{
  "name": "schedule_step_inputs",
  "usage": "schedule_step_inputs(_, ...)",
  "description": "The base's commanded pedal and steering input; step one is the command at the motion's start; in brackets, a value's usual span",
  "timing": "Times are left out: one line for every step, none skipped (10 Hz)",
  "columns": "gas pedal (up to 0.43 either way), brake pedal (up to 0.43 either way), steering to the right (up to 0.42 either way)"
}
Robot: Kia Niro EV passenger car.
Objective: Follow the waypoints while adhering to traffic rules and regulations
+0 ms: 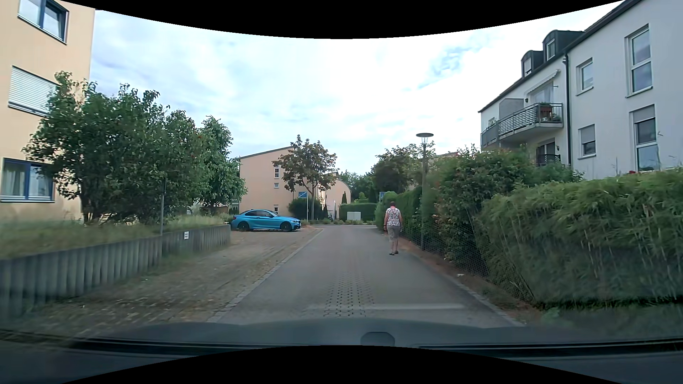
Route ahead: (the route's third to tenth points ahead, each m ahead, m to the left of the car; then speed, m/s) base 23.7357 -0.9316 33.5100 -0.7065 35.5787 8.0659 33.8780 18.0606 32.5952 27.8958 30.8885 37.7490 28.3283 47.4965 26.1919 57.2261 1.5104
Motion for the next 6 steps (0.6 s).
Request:
schedule_step_inputs(0.000,0.006,-0.004)
schedule_step_inputs(0.000,0.006,-0.004)
schedule_step_inputs(0.000,0.012,-0.002)
schedule_step_inputs(0.000,0.012,0.000)
schedule_step_inputs(0.000,0.018,0.002)
schedule_step_inputs(0.000,0.012,0.002)
